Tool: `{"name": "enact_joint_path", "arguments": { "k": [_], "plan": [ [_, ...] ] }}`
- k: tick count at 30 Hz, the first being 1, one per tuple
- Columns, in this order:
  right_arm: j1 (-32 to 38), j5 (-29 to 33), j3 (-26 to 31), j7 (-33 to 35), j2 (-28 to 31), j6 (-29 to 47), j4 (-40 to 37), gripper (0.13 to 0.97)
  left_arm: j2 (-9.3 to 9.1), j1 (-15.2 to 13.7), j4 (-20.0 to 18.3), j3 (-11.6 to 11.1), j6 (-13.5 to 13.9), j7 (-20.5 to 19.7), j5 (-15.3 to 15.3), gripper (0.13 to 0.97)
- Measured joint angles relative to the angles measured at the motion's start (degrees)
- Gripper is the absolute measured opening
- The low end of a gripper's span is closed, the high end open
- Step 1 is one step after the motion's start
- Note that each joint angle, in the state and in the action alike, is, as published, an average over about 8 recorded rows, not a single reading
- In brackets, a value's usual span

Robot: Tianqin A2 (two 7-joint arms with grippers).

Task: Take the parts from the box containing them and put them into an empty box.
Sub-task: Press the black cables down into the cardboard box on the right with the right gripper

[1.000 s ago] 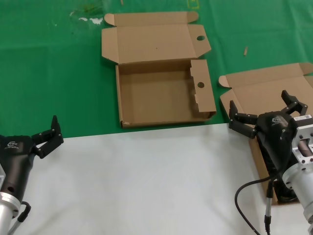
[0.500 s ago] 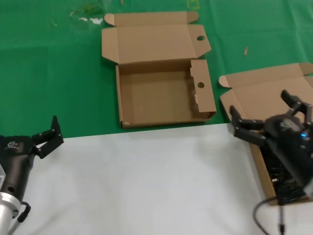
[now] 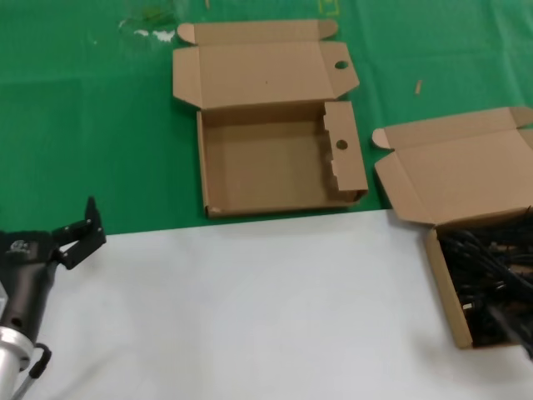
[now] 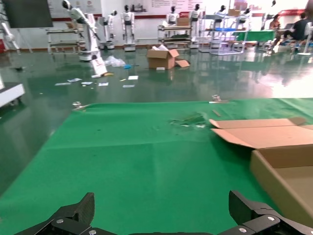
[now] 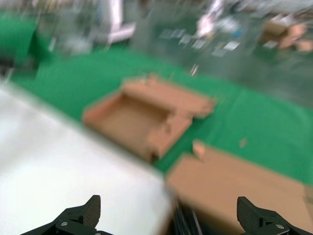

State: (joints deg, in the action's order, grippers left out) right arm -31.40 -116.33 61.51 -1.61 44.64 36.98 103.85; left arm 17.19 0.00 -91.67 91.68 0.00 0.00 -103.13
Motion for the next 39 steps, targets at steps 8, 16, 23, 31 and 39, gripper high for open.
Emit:
{"name": "enact_joint_path", "arguments": {
  "k": [8, 16, 23, 31, 39],
  "plan": [
    [-4.13, 7.29, -5.27, 6.34, 8.32, 7.21, -8.72, 0.966, 0.0, 0.0, 0.0, 0.0, 0.0, 0.0, 0.0, 0.966],
    [6.65, 13.86, 6.88, 0.84, 12.72, 2.08, -12.58, 0.966, 0.0, 0.0, 0.0, 0.0, 0.0, 0.0, 0.0, 0.966],
    [17.78, 18.33, 17.84, -2.6, 13.19, -0.19, -15.73, 0.966, 0.0, 0.0, 0.0, 0.0, 0.0, 0.0, 0.0, 0.966],
    [26.23, 21.38, 25.44, -4.34, 12.95, -0.66, -18.96, 0.934, 0.0, 0.0, 0.0, 0.0, 0.0, 0.0, 0.0, 0.966],
    [29.39, 21.96, 28.8, -4.64, 13.21, -0.93, -20.17, 0.856, 0.0, 0.0, 0.0, 0.0, 0.0, 0.0, 0.0, 0.966]
  ]
}}
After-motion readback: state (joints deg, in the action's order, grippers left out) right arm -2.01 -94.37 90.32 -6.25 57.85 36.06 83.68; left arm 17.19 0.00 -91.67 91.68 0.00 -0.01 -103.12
